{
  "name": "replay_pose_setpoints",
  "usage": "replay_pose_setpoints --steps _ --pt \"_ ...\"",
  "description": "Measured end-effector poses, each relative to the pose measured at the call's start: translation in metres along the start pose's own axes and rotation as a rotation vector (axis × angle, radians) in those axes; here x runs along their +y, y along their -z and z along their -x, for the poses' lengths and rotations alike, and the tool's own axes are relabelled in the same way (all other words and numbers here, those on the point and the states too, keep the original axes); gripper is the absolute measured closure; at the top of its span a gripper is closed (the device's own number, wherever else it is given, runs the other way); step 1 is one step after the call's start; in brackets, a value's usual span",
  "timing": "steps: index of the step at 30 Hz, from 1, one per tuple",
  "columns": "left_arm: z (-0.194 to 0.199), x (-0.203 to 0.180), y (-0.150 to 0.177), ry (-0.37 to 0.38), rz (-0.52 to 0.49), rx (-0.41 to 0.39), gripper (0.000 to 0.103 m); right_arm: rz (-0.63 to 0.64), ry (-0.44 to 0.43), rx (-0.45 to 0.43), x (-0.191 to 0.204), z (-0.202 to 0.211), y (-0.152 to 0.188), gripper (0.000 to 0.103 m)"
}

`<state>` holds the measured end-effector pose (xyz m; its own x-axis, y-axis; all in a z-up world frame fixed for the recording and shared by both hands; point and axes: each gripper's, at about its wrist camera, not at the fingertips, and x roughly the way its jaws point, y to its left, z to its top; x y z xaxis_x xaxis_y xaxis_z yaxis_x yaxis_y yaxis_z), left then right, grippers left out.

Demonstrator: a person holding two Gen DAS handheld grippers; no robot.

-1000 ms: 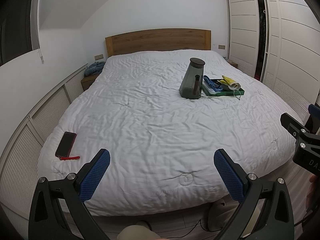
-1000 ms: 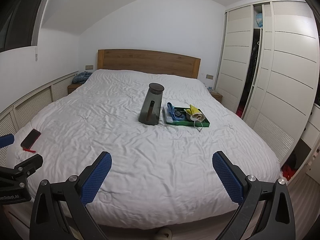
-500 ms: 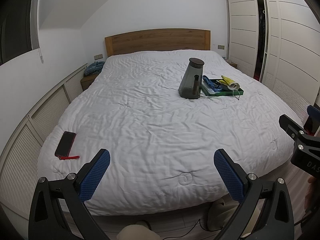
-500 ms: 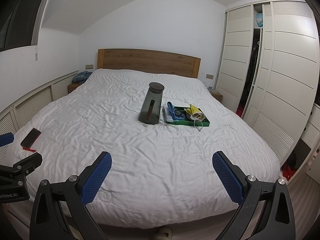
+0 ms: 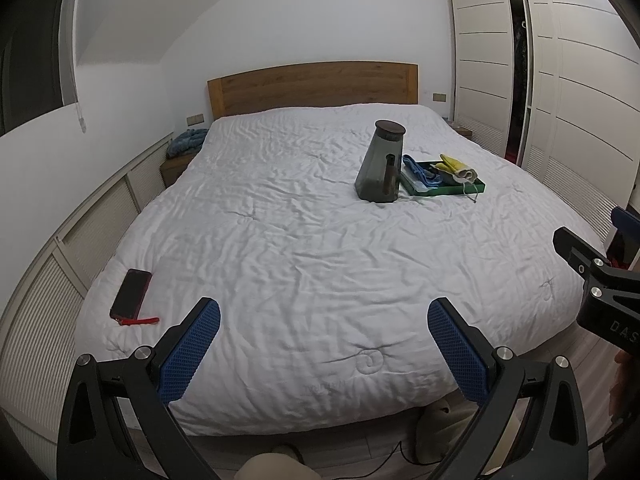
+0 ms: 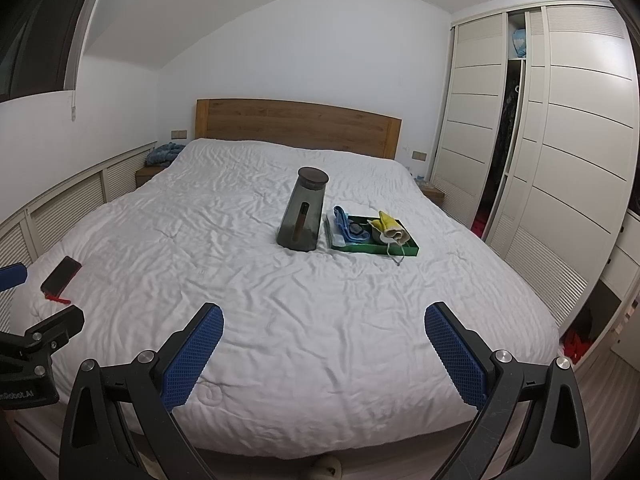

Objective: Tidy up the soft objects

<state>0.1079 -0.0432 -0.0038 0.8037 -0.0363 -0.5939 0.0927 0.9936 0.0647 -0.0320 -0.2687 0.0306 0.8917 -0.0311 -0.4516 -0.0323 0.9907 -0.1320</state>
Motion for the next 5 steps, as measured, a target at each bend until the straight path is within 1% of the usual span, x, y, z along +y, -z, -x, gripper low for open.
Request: replay_pose_setpoints --steps 5 --pt "0.0013 -0.0025 -0.0009 0.005 -0.001 0.003 0.001 -0.002 0.002 0.001 -0.0012 -0.0009 0.0007 0.000"
